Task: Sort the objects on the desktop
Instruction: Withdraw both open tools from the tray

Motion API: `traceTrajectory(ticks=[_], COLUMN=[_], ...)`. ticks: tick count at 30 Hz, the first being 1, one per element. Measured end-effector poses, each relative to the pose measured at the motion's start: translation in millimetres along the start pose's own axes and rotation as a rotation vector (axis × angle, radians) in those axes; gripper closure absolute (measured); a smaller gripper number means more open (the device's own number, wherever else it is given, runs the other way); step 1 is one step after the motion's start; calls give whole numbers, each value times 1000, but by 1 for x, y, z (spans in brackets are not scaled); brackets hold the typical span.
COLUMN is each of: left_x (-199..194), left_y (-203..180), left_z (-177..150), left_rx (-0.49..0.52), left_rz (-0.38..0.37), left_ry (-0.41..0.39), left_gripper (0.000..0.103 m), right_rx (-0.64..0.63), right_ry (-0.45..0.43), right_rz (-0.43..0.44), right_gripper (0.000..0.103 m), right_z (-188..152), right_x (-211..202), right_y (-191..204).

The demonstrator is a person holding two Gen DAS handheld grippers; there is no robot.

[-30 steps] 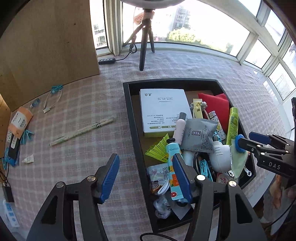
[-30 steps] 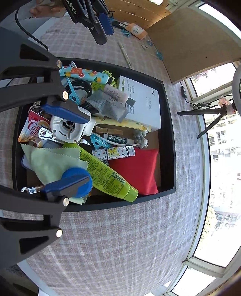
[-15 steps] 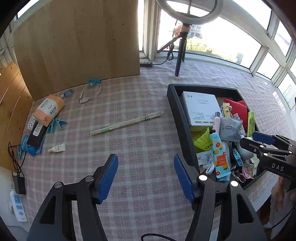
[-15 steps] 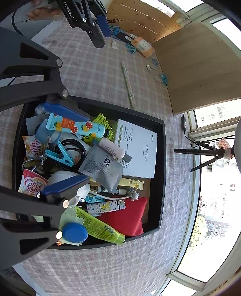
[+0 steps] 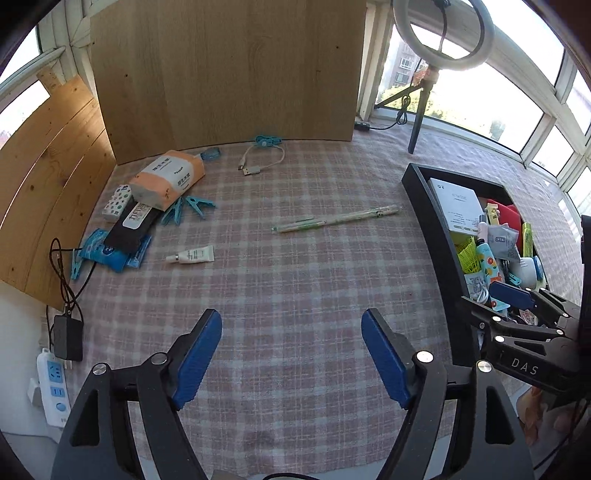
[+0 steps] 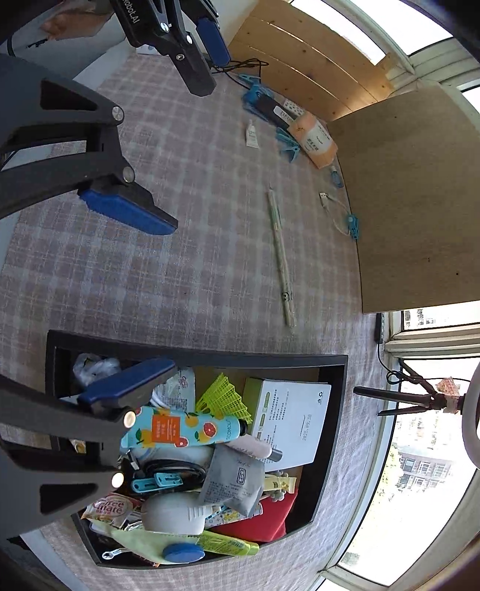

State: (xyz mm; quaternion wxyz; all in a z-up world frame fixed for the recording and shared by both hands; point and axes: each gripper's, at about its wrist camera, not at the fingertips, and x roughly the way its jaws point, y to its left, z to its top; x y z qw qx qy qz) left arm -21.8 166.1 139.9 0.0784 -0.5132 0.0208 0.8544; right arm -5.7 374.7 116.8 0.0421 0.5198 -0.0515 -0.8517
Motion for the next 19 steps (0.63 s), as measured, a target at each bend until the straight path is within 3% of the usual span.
traceTrajectory(ticks=[10,19], left_x=[13,23], left_y=[65,93], left_z=[-21,-28], left_rx=[-80,-108], left_rz=[17,44], left_ry=[38,42], left_gripper=[26,24], right_rx=[-23,-17], right_ry=[18,52], right_rz=[16,34], right_gripper=[34,34], right_z=[-8,-10], right_x=[26,49], right_y=[63,87])
